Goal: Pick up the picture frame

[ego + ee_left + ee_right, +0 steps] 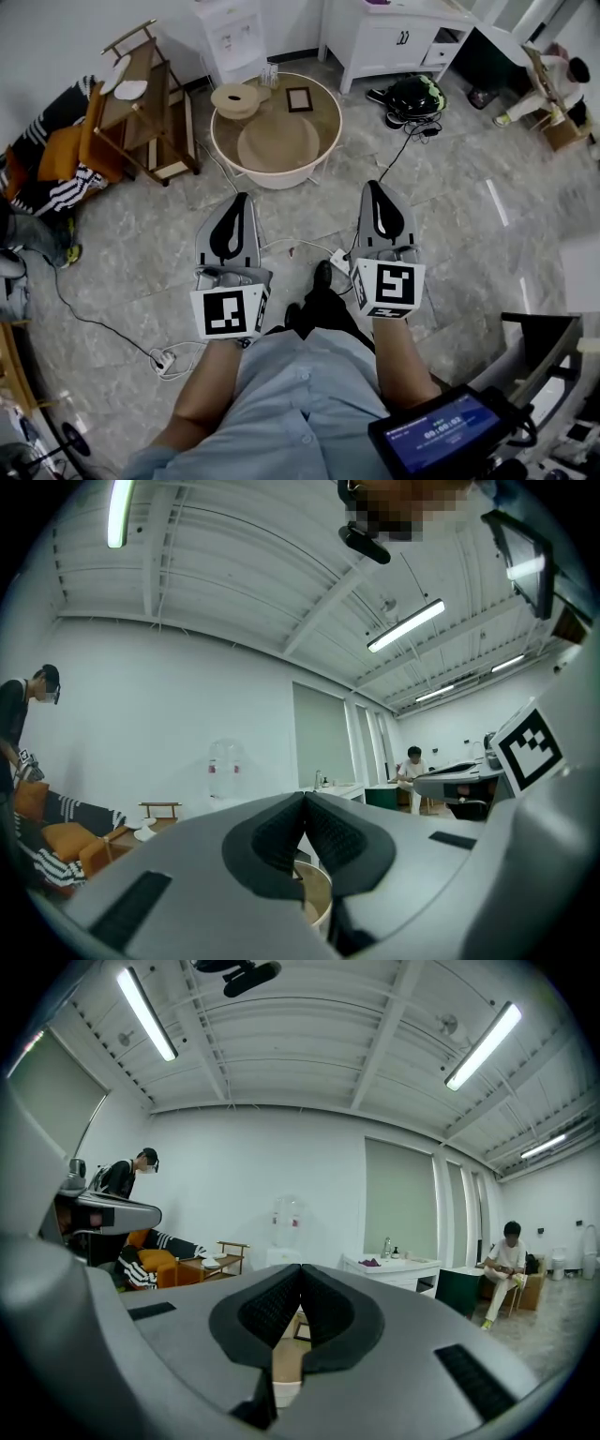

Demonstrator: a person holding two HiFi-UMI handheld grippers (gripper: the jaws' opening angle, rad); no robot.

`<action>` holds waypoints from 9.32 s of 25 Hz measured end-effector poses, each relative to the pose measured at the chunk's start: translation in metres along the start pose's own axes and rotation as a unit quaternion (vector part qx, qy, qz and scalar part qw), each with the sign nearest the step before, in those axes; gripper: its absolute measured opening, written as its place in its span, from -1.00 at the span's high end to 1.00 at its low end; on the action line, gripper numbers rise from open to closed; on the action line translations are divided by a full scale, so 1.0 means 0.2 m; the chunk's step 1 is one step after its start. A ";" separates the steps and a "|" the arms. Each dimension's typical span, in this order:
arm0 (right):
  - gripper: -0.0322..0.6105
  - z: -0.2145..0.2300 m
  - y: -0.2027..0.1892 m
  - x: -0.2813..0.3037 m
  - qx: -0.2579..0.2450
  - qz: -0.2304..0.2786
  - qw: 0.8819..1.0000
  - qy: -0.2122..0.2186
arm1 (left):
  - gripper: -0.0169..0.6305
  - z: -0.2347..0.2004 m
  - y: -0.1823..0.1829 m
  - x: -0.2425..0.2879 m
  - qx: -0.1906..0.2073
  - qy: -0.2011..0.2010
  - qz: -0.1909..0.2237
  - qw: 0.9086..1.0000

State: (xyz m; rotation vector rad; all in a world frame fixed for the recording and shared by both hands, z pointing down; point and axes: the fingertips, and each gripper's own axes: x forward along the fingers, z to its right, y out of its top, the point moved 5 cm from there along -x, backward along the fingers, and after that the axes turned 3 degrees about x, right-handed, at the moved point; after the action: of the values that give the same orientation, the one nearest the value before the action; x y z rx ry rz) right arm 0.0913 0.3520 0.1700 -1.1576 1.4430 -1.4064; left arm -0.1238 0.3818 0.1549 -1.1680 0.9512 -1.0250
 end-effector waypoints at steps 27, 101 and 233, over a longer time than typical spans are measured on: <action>0.86 0.89 -0.10 1.42 0.047 -0.019 0.998 0.028 | 0.91 0.10 -0.03 1.58 0.049 0.007 -0.027 0.998; 0.61 0.56 -2.36 3.80 0.046 -0.347 0.934 0.075 | 0.91 -0.82 -2.39 3.44 -0.125 0.009 -0.266 0.956; 0.66 0.55 0.34 2.23 -0.020 0.065 0.996 0.064 | 0.91 -0.62 0.11 2.26 0.029 0.084 0.071 0.994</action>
State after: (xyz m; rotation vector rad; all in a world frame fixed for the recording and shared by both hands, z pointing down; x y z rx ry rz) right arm 0.0727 -0.1086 0.1200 -0.9954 1.6132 -1.3863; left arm -0.1204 -0.0824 0.0906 -0.9630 1.1132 -1.0402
